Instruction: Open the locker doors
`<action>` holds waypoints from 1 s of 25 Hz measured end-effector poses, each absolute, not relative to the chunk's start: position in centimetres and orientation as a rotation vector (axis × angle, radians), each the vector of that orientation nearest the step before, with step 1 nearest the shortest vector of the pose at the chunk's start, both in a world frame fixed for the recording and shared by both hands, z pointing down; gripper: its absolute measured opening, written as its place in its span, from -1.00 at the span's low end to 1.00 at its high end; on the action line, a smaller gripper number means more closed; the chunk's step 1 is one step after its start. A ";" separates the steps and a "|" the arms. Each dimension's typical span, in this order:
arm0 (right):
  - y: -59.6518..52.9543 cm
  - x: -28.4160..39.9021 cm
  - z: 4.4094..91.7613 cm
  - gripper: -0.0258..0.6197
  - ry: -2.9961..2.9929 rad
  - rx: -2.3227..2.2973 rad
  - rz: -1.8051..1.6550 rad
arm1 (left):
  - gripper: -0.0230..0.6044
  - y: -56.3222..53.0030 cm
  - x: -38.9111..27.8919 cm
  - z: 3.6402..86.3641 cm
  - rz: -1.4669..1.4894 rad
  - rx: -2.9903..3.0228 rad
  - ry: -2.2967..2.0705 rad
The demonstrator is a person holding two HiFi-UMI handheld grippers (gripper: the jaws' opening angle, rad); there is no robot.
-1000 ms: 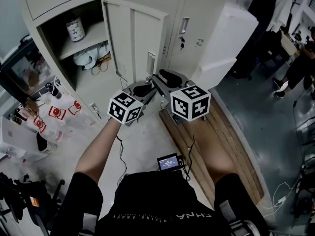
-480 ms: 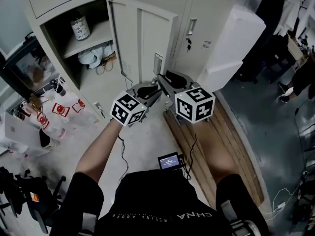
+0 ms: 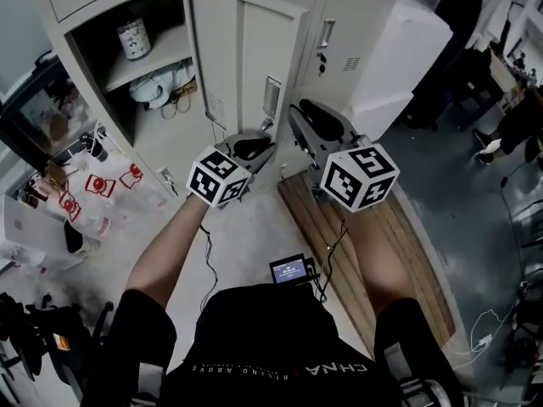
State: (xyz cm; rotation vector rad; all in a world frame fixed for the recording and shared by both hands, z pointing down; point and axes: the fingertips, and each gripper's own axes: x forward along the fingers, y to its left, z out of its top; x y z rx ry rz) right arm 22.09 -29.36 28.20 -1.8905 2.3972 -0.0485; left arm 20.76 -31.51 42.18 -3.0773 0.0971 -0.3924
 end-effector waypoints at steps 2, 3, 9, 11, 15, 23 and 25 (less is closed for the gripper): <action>-28.8 20.9 27.0 -0.57 2.426 -1.846 0.018 | -0.75 -31.5 20.8 42.2 -0.389 -3.079 0.099; -28.8 20.1 27.1 -0.65 2.460 -1.830 0.027 | -0.75 -31.5 20.8 42.2 -0.388 -3.080 0.101; -30.3 18.5 30.3 -0.76 2.521 -1.919 -0.060 | -0.75 -31.9 19.7 41.8 -0.401 -3.078 0.197; -30.5 19.0 30.4 -0.76 2.487 -1.949 -0.084 | -0.75 -32.0 18.6 41.6 -0.392 -3.079 0.222; -30.6 19.3 30.3 -0.77 2.413 -1.988 -0.111 | -0.75 -33.6 15.5 41.4 -0.368 -3.103 0.328; -29.8 17.8 27.8 -0.77 2.214 -2.243 0.298 | -0.75 -37.4 9.5 41.2 -0.324 -3.128 0.589; -29.7 14.9 26.9 -0.77 2.301 -2.142 0.454 | -0.75 -37.8 8.4 41.4 -0.326 -3.125 0.625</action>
